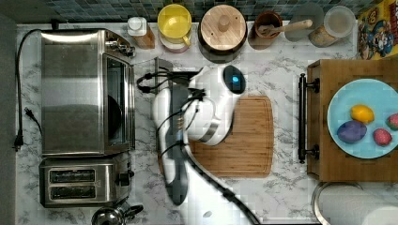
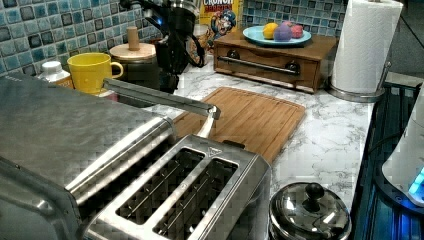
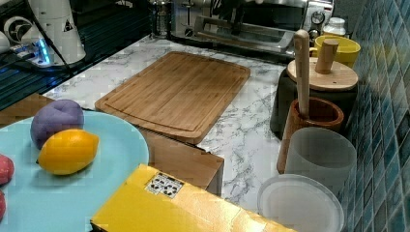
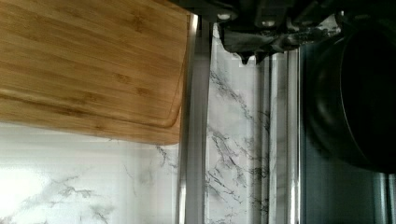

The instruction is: Close the oven.

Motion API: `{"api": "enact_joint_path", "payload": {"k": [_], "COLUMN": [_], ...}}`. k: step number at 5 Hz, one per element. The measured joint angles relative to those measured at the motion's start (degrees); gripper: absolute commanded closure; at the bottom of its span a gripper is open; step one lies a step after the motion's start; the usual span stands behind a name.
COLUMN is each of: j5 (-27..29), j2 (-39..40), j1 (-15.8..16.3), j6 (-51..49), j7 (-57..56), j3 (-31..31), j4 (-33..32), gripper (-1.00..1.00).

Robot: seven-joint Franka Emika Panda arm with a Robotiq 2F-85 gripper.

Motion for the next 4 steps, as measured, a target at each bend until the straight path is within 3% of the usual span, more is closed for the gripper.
{"api": "enact_joint_path", "payload": {"k": [1,2,4], "j5": [-13.9,-19.9,-22.0], "j2": [-1.3,-2.8,-7.9], "j1": [4.3,7.3,11.3], "j6": [5.9,7.2,12.0], "j7": [11.2,19.4,24.9], "j3": [0.5,0.7,2.2], "j4": [0.1,0.0,-2.7], "gripper": [1.00,1.00,1.00]}}
